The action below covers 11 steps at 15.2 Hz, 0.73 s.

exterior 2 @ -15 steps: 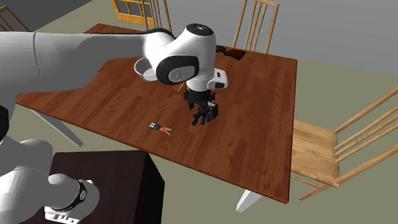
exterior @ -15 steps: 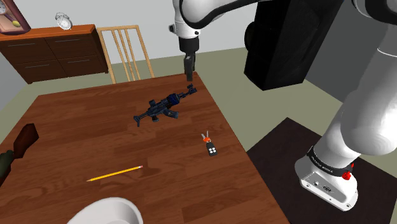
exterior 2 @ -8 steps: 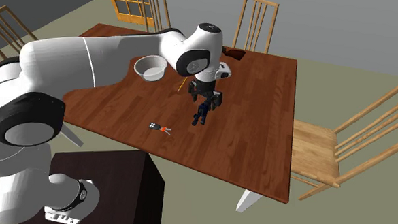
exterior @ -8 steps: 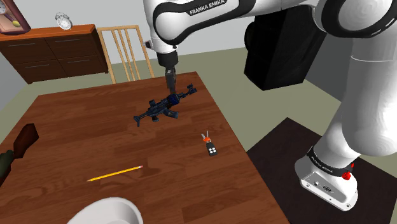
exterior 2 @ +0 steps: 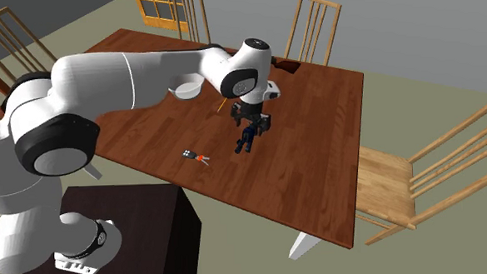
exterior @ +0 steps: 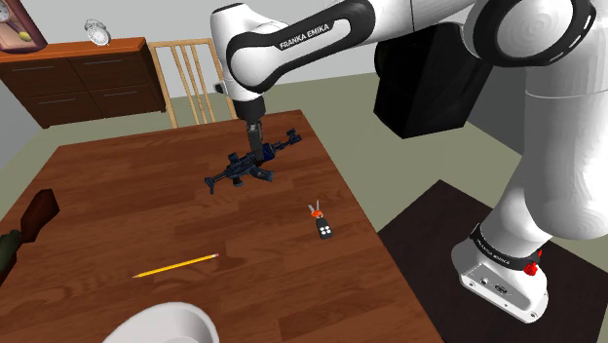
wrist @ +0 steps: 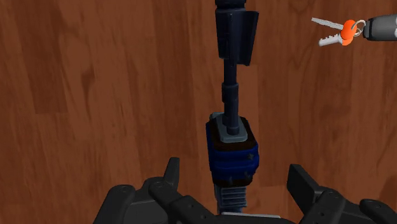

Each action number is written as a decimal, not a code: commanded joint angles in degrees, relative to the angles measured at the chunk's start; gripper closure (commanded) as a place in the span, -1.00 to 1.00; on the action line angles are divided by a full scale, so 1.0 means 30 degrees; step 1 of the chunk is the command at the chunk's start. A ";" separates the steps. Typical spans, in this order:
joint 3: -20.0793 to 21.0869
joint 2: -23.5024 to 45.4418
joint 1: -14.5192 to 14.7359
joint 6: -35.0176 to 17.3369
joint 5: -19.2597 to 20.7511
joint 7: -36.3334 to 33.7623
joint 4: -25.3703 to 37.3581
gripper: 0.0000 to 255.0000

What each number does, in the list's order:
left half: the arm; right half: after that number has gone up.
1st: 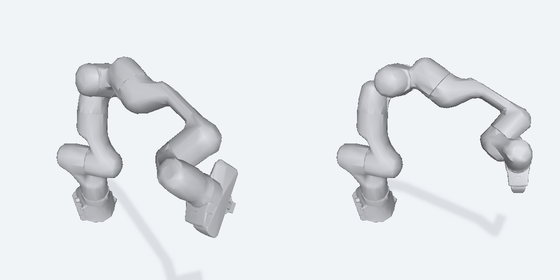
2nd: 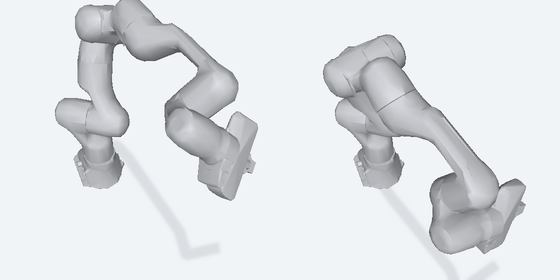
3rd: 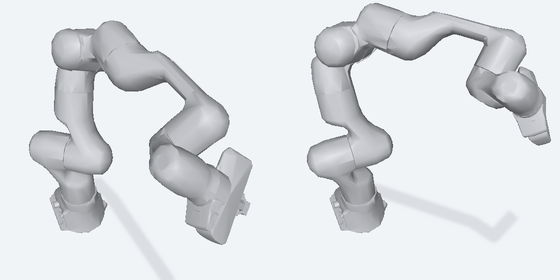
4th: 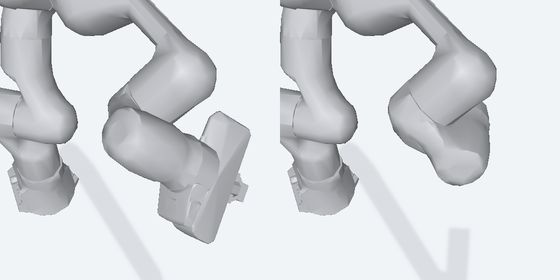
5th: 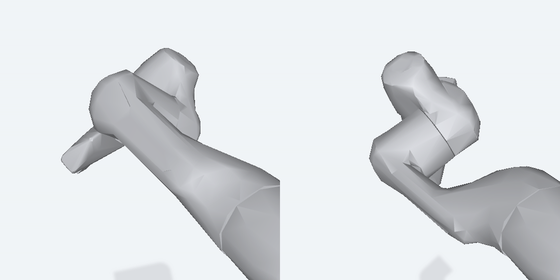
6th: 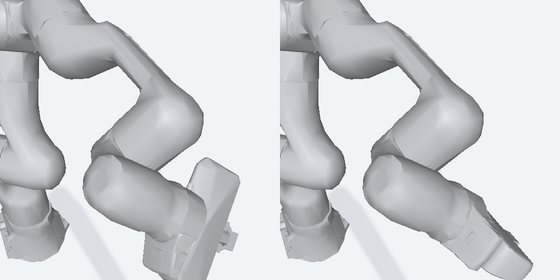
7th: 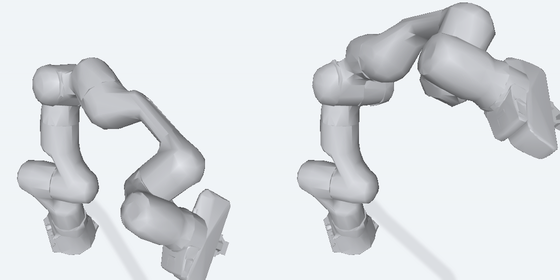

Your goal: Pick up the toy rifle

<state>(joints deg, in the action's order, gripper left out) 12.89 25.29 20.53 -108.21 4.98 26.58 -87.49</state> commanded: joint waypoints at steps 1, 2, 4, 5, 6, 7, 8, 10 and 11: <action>-0.0023 0.0233 0.0018 -0.0571 0.0058 -0.0040 -0.0336 -1.00; -0.0022 0.0228 0.0017 -0.0572 0.0057 -0.0040 -0.0343 -1.00; -0.0022 0.0205 0.0009 -0.0604 0.0053 -0.0035 -0.0398 1.00; -0.0022 0.0214 0.0014 -0.0602 0.0055 -0.0040 -0.0387 1.00; -0.0022 0.0207 0.0011 -0.0603 0.0054 -0.0037 -0.0395 1.00; -0.0022 0.0211 0.0012 -0.0594 0.0054 -0.0038 -0.0382 1.00; -0.0021 0.0206 0.0012 -0.0599 0.0053 -0.0039 -0.0392 1.00; -0.0020 0.0213 0.0016 -0.0609 0.0056 -0.0044 -0.0394 1.00; -0.0021 0.0215 0.0016 -0.0596 0.0055 -0.0042 -0.0379 1.00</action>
<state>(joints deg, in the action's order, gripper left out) 12.83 25.88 20.57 -110.02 5.15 26.46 -88.60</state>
